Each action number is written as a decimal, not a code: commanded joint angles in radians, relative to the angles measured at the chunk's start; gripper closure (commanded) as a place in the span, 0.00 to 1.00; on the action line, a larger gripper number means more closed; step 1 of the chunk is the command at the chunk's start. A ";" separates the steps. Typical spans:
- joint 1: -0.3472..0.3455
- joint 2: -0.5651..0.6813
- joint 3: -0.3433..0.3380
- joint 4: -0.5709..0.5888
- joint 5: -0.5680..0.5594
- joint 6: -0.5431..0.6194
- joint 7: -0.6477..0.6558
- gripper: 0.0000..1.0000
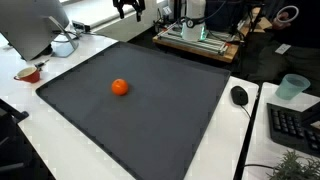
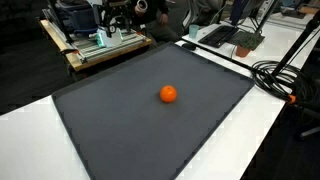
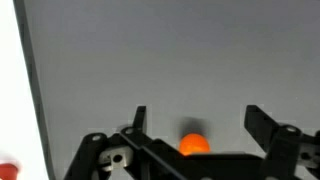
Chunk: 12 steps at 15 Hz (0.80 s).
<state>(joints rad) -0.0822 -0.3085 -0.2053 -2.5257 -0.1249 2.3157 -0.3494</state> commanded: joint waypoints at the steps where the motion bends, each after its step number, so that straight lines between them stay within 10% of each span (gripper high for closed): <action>1: -0.009 0.000 0.009 0.001 0.004 -0.002 -0.003 0.00; 12: 0.010 -0.080 0.070 -0.106 -0.063 -0.040 -0.022 0.00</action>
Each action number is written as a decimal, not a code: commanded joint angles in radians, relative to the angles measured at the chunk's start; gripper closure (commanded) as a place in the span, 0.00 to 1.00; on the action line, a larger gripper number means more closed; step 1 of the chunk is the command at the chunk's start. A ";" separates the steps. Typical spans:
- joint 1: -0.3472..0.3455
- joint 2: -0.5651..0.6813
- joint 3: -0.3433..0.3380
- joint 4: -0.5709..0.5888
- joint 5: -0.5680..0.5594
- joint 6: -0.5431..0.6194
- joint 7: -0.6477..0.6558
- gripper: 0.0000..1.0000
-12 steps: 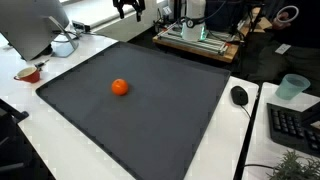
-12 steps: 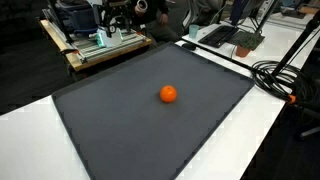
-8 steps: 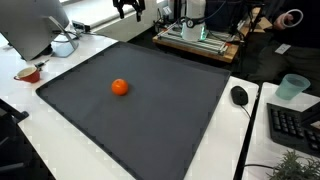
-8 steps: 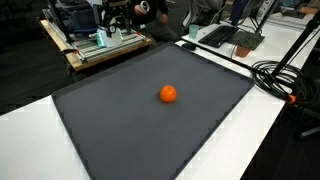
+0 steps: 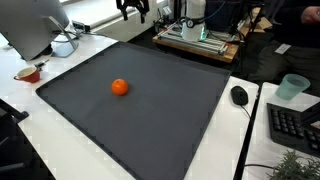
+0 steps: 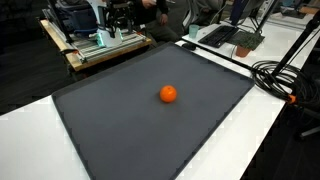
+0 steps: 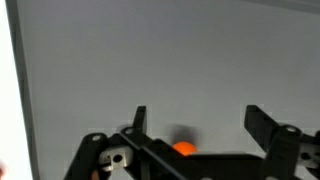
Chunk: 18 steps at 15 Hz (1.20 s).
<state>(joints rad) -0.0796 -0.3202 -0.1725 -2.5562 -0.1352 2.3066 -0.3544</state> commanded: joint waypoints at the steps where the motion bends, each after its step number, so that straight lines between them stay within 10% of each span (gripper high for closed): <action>1: 0.014 -0.082 0.054 -0.104 -0.078 -0.025 -0.024 0.00; 7: 0.093 -0.158 0.186 -0.260 -0.224 -0.013 -0.015 0.00; 18: 0.237 -0.005 0.369 -0.213 -0.481 0.004 -0.034 0.00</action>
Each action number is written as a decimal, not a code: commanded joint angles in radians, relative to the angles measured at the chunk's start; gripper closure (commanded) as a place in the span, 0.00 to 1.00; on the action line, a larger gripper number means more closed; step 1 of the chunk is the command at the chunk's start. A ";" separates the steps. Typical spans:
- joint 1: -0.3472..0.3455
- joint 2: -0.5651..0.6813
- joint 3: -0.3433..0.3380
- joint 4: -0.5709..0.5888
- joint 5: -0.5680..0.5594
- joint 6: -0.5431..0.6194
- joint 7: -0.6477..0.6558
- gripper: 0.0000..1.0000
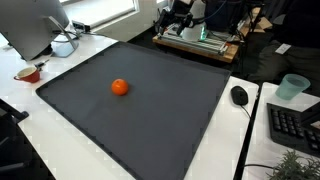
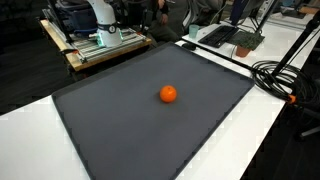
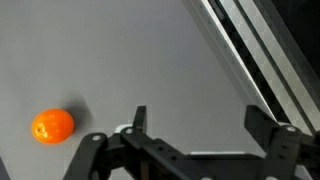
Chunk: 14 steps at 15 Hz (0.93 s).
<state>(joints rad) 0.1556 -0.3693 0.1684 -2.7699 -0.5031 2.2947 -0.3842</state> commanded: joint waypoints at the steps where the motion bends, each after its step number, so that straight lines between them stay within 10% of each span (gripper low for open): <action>1: -0.004 0.050 0.037 0.001 -0.168 0.010 -0.001 0.00; 14: 0.096 0.246 0.132 0.101 -0.350 -0.141 0.004 0.00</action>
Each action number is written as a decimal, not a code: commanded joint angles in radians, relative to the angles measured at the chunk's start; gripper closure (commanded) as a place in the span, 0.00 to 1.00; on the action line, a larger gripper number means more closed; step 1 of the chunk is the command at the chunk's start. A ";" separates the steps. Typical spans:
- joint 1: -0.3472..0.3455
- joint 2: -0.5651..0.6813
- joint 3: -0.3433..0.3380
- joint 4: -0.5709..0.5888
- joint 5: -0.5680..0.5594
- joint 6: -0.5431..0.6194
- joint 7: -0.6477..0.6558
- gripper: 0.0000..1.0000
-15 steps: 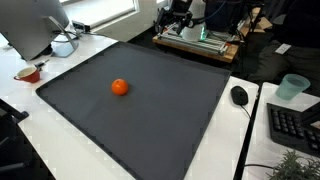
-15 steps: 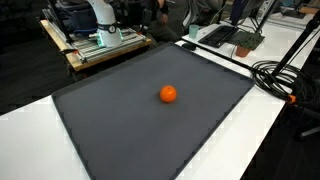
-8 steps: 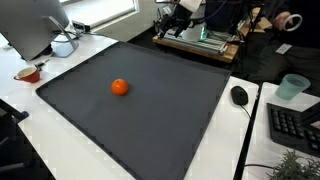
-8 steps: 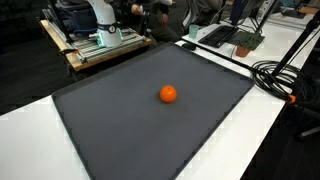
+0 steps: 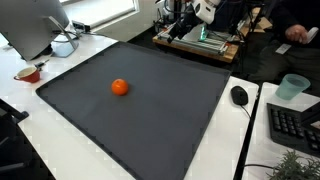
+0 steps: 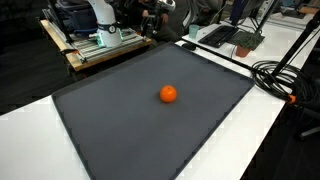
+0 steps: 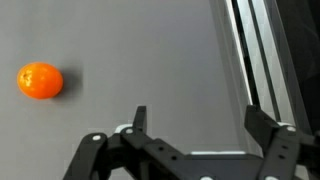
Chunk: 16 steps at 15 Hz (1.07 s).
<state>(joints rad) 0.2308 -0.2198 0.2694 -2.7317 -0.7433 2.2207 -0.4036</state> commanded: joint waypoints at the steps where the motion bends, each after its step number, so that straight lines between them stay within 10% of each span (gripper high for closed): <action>1: 0.026 0.122 0.040 0.079 -0.163 -0.086 0.036 0.00; 10: 0.055 0.381 0.042 0.232 -0.628 -0.247 0.011 0.00; 16: 0.045 0.367 0.044 0.215 -0.592 -0.217 0.029 0.00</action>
<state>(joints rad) 0.2735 0.1458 0.3156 -2.5186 -1.3362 2.0054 -0.3747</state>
